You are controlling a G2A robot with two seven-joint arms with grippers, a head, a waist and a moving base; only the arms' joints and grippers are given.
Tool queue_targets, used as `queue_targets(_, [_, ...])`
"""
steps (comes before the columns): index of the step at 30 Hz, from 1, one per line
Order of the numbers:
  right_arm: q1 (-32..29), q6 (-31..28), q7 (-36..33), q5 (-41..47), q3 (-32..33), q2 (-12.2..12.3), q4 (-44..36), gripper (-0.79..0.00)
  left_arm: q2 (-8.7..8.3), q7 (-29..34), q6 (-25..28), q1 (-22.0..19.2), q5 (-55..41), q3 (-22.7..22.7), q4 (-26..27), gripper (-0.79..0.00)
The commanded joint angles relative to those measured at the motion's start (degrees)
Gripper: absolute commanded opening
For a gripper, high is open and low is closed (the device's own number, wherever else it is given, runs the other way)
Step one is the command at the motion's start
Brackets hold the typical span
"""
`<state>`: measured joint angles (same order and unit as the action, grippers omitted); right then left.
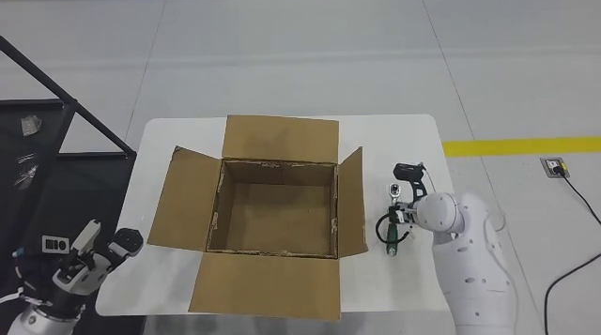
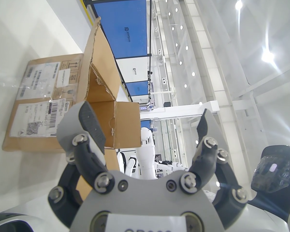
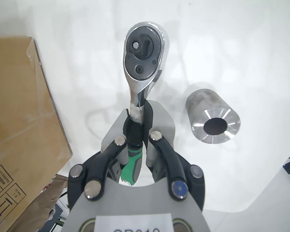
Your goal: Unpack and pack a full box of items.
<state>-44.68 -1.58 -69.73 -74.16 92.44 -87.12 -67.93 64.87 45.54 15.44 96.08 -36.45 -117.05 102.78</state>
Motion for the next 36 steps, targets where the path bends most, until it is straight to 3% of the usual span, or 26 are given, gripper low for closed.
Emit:
queue_targets(1, [0.61, -0.28, 0.65, 0.57, 0.11, 0.2, 1.89, -0.785, -0.01, -0.07, 0.08, 0.13, -0.1, -0.18, -0.1, 0.0])
queue_targets(26, [1.42, 1.45, 1.6, 0.5, -4.97, 1.53, 4.74, -0.776, -0.18, -0.01, -0.17, 0.31, -0.15, -0.92, -0.14, 0.0])
queue_targets(32, [1.37, 2.9, 2.18, 0.81, -5.56, 1.8, 4.64, -0.545, -0.19, 0.02, 0.01, 0.57, -0.67, -1.35, -0.29, 0.0])
queue_targets(36, [1.15, 4.29, 2.4, 0.58, -5.96, 1.98, 3.09, -0.449, -0.2, -0.08, 0.23, 0.74, -0.79, -1.67, -0.12, 0.0])
